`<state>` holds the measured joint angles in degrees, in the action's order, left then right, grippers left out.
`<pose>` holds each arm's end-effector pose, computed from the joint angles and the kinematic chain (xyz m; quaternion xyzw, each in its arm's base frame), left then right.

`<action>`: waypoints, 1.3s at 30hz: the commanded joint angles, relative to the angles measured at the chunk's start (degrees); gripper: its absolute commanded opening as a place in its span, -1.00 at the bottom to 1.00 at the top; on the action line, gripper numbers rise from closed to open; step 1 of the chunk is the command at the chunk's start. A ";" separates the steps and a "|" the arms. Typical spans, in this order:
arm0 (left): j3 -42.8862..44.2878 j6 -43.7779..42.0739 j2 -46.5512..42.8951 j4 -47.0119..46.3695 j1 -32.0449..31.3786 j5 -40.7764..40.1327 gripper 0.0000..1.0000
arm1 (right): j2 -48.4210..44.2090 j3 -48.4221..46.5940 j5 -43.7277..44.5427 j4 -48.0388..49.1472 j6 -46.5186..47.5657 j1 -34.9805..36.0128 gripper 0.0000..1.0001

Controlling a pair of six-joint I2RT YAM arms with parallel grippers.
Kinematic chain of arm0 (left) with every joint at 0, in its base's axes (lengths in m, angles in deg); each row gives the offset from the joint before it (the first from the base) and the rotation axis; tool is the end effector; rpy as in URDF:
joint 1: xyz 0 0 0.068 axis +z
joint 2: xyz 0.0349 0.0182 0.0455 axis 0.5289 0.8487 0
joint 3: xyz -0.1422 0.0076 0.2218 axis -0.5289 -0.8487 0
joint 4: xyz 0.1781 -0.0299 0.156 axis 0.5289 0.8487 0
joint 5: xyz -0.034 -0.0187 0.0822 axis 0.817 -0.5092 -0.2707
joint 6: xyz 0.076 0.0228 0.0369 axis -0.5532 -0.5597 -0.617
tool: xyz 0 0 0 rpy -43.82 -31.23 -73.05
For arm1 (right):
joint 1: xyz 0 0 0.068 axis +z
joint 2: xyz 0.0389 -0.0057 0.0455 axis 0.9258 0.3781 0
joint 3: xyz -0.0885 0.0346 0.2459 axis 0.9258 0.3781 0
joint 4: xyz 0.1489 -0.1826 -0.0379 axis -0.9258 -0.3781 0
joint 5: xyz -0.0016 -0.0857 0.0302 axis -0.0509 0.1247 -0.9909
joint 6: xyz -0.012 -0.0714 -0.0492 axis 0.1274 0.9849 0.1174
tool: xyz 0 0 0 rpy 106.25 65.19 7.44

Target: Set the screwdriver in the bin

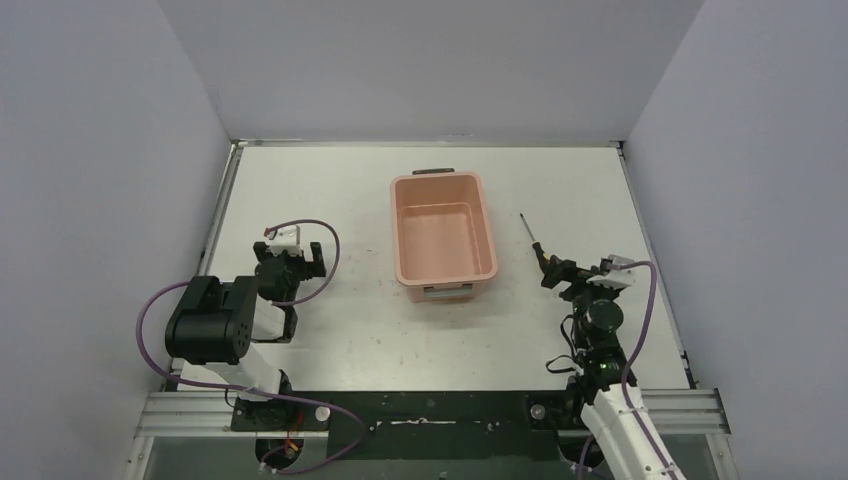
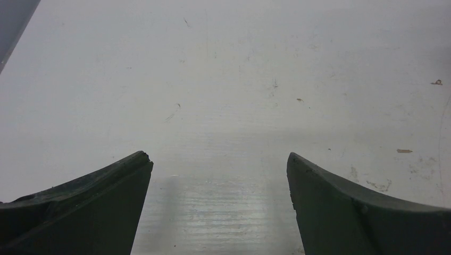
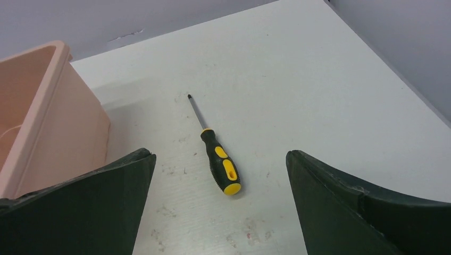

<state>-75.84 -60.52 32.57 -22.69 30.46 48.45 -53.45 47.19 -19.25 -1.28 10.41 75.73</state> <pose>0.2781 -0.0047 0.1299 -0.0049 0.7739 -0.0012 0.6333 0.1621 0.0087 0.1871 0.1197 0.7137 0.0881 0.6845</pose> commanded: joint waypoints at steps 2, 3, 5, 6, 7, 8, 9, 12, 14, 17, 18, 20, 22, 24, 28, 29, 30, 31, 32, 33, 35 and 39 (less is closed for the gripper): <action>1.24 -0.01 -0.83 -1.59 -0.28 -0.42 0.94 | 5.90 -11.01 -1.39 -0.13 2.48 -0.08 1.00; 1.24 -0.06 -0.82 -1.62 -0.28 -0.44 0.94 | 8.54 -13.74 -0.48 -1.64 2.64 -0.06 1.00; 1.20 0.00 -0.83 -1.60 -0.28 -0.44 0.94 | 15.31 -20.75 2.27 -7.51 2.79 -0.12 1.00; 1.24 -0.01 -0.83 -1.60 -0.28 -0.38 0.94 | 19.63 -24.54 3.55 -11.15 3.09 -0.12 1.00; 1.23 0.04 -0.81 -1.63 -0.28 -0.40 0.94 | 23.89 -28.92 4.16 -14.63 3.36 -0.31 1.00; 1.24 0.03 -0.85 -1.59 -0.28 -0.42 0.94 | 29.00 -33.38 4.10 -21.32 3.55 -0.74 1.00; 1.20 0.00 -0.80 -1.64 -0.28 -0.47 0.94 | 33.93 -37.82 2.82 -25.71 3.94 -1.31 1.00; 1.24 0.02 -0.83 -1.62 -0.28 -0.49 0.94 | 46.56 -50.03 -2.59 -35.76 5.38 -2.75 1.00; 1.24 -0.01 -0.86 -1.64 -0.28 -0.48 0.94 | 53.29 -53.43 -6.67 -38.40 7.13 -3.27 1.00; 1.24 0.02 -0.86 -1.64 -0.28 -0.47 0.95 | 59.56 -56.03 -9.29 -39.92 7.98 -3.59 1.00; 1.20 0.00 -0.86 -1.65 -0.28 -0.49 0.94 | 61.39 -56.66 -9.62 -40.00 8.19 -3.63 1.00; 1.24 0.02 -0.81 -1.60 -0.28 -0.47 0.94 | 65.01 -57.56 -10.90 -39.96 8.71 -3.64 1.00; 1.24 -0.03 -0.85 -1.59 -0.28 -0.46 0.94 | 68.55 -58.30 -11.89 -40.00 9.23 -3.64 1.00; 1.24 0.00 -0.80 -1.60 -0.28 -0.43 0.94 | 71.30 -58.70 -13.21 -40.38 9.77 -3.56 0.94; 1.24 0.03 -0.78 -1.63 -0.28 -0.50 0.94 | 74.54 -56.98 -14.05 -38.99 9.88 -3.56 0.76; 1.24 0.05 -0.85 -1.60 -0.28 -0.49 0.94 | 75.19 -56.76 -13.66 -38.84 9.95 -3.52 0.67; 1.24 0.04 -0.86 -1.59 -0.28 -0.47 0.94 | 75.89 -56.63 -13.18 -38.86 10.04 -3.50 0.55; 1.24 0.02 -0.84 -1.59 -0.28 -0.47 0.94 | 76.65 -56.51 -12.98 -38.86 10.27 -3.54 0.41; 1.24 -0.03 -0.83 -1.64 -0.28 -0.50 0.94 | 77.36 -56.56 -12.72 -38.86 10.49 -3.56 0.24; 1.24 -0.05 -0.78 -1.66 -0.28 -0.47 0.94 | 77.94 -56.61 -12.58 -39.01 10.59 -3.50 0.06; 1.24 -0.02 -0.85 -1.59 -0.29 -0.47 0.94 | 78.47 -56.70 -11.96 -39.40 10.68 -3.55 -0.36; 1.24 -0.08 -0.82 -1.62 -0.28 -0.50 0.94 | 76.15 -57.65 -7.87 -41.52 10.55 -3.47 -0.95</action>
<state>-75.84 -60.50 32.57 -22.69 30.46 48.45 24.77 -8.85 -31.78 -40.89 20.74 72.32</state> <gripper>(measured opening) 0.971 0.209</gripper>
